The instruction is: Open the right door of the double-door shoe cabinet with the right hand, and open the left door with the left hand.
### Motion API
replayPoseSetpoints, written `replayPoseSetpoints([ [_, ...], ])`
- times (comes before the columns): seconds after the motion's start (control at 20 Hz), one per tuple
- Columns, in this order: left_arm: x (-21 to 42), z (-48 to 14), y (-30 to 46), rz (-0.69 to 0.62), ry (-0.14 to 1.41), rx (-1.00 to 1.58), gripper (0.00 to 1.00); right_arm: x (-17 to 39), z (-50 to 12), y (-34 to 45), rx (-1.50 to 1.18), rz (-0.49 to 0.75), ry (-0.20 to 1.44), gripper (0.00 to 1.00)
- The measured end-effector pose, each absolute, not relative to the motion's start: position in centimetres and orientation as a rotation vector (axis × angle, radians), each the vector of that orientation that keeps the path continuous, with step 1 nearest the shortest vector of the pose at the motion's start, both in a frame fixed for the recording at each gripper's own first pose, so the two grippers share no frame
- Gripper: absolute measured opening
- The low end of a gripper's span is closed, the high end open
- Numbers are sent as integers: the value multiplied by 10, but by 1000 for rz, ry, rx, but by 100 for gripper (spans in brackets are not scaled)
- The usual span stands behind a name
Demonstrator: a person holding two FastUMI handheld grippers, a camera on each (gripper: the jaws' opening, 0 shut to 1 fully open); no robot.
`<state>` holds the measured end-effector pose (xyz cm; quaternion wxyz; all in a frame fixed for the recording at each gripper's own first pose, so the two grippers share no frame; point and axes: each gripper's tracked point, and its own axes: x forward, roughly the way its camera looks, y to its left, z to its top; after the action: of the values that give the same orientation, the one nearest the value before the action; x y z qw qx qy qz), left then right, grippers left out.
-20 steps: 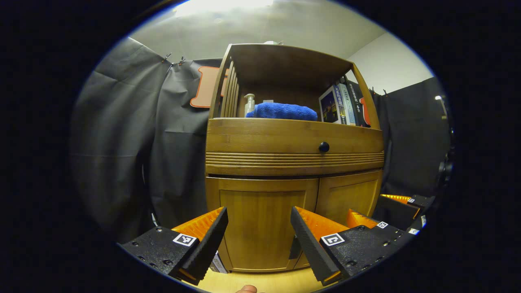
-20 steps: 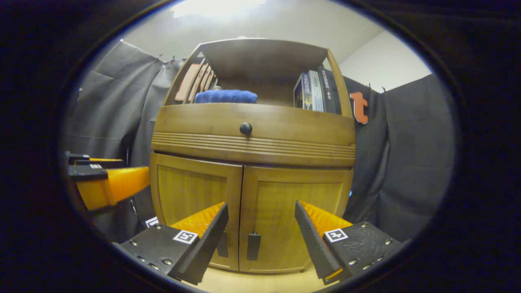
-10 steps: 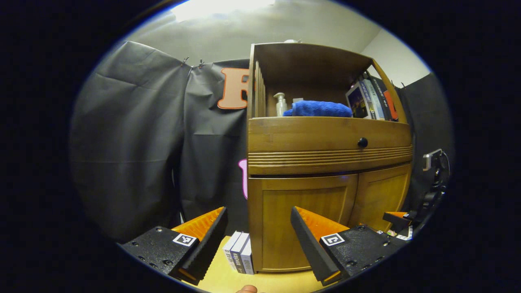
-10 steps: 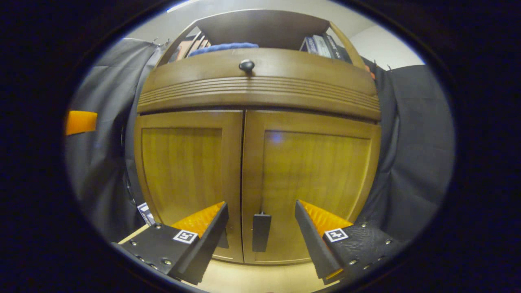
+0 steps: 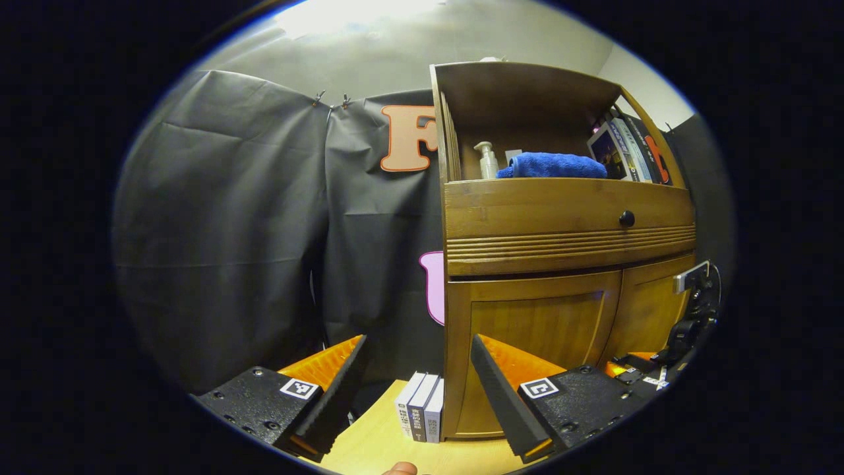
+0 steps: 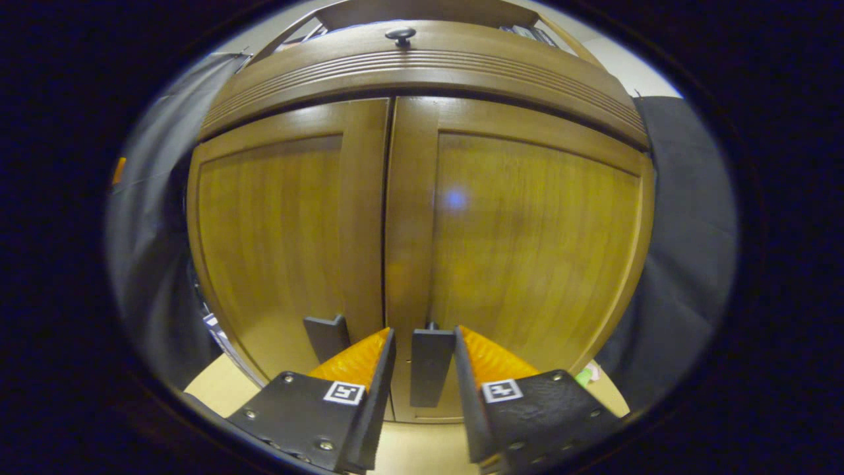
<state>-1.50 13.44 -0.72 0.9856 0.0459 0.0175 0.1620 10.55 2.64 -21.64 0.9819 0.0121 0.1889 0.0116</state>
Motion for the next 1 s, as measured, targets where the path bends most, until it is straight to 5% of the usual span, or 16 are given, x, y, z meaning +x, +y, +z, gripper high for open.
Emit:
replayPoseSetpoints([
  [0.3,-18,-9,132,323,42,77,92,105,-220,25,52,38,413,27],
  [1.0,-30,-14,76,206,57,69,92,102,-215,21,83,54,414,27],
])
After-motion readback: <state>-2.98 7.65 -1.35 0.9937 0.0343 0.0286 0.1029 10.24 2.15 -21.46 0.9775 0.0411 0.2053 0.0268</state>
